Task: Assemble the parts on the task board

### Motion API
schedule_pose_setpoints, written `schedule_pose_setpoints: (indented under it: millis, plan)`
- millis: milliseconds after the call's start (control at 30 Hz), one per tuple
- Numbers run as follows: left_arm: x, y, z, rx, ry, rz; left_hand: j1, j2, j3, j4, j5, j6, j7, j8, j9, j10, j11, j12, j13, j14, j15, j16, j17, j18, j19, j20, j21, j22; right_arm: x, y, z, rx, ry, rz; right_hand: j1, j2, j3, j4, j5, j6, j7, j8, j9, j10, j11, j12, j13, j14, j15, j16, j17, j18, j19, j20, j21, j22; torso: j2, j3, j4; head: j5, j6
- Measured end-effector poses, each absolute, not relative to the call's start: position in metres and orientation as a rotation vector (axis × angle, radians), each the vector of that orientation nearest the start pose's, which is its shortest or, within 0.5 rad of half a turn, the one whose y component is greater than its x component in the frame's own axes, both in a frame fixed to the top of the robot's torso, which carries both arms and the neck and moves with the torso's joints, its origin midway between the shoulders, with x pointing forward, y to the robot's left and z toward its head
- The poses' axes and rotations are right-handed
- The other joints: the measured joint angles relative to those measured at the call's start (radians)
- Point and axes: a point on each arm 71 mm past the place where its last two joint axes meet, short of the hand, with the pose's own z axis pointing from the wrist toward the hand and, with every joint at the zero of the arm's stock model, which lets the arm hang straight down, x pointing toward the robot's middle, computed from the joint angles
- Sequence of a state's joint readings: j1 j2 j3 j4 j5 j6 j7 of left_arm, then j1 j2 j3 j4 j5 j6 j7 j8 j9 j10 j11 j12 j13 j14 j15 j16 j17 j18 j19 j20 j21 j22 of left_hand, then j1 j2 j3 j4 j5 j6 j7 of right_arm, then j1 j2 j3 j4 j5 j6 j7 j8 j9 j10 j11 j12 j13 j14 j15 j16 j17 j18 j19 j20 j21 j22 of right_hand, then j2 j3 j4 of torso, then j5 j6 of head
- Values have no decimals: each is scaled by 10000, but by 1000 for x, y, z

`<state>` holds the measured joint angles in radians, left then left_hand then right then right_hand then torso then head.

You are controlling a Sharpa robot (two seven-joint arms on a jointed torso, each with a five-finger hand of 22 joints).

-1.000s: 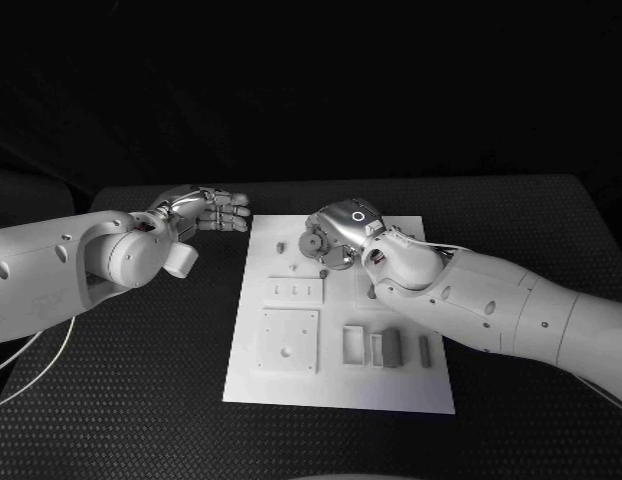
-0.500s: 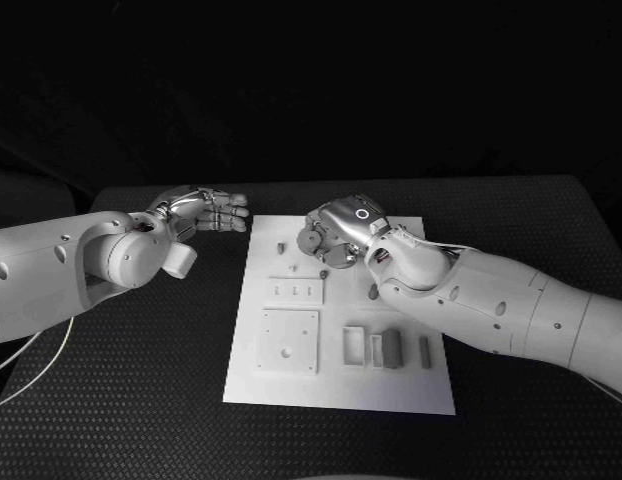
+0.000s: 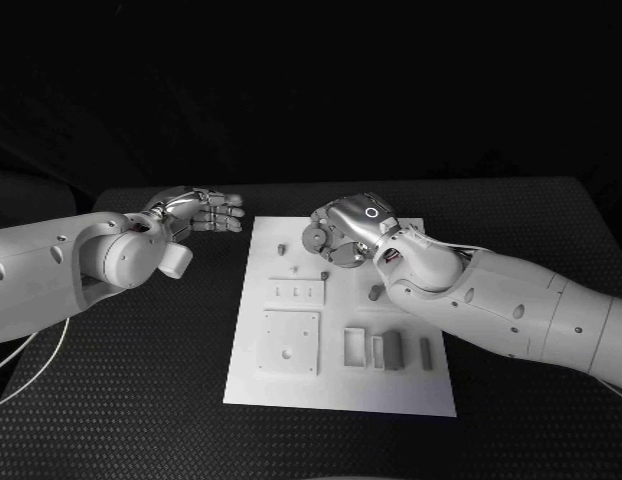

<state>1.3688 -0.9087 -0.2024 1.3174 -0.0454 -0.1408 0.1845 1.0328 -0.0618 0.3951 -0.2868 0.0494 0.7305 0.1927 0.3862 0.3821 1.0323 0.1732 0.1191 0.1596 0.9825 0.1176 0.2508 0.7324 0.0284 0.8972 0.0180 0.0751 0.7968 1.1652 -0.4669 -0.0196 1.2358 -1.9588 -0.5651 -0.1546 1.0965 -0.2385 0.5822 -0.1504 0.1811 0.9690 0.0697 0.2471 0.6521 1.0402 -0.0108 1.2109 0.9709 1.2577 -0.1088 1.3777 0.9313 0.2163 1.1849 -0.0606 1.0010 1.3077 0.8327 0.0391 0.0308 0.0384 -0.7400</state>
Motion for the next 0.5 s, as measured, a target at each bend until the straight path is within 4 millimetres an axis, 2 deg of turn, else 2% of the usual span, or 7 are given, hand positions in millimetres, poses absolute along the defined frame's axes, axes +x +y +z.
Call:
schedule_pose_setpoints:
  millis: [333, 500]
  plan:
    - [526, 305, -172, -11162, 16033, -12614, 0, 0, 27, -27, 0, 0, 0, 0, 0, 0, 0, 0, 4, 0, 0, 0, -1, 0, 0, 0, 0, 1, 517, -71, -187, -4965, 12258, 5490, 0, 0, 0, 0, 0, 0, 1, -28, 8, 36, 36, 0, 1, 1, 1, 0, 0, 0, -1, 2, 0, 0, 2, -1, 19, -38, 23]
    - [526, 304, -173, -11150, 16043, -12626, 0, 0, 27, -27, 0, 0, 0, 0, 0, 0, 0, 0, 3, 0, 0, 0, -2, 0, 0, 0, 0, 1, 523, -70, -190, -4926, 12312, 5309, 0, 0, -1, -1, 0, -1, 2, -31, 8, 35, 36, -1, 1, 2, 2, 0, 1, 0, -2, 3, 0, 0, 3, -13, 32, -46, 24]
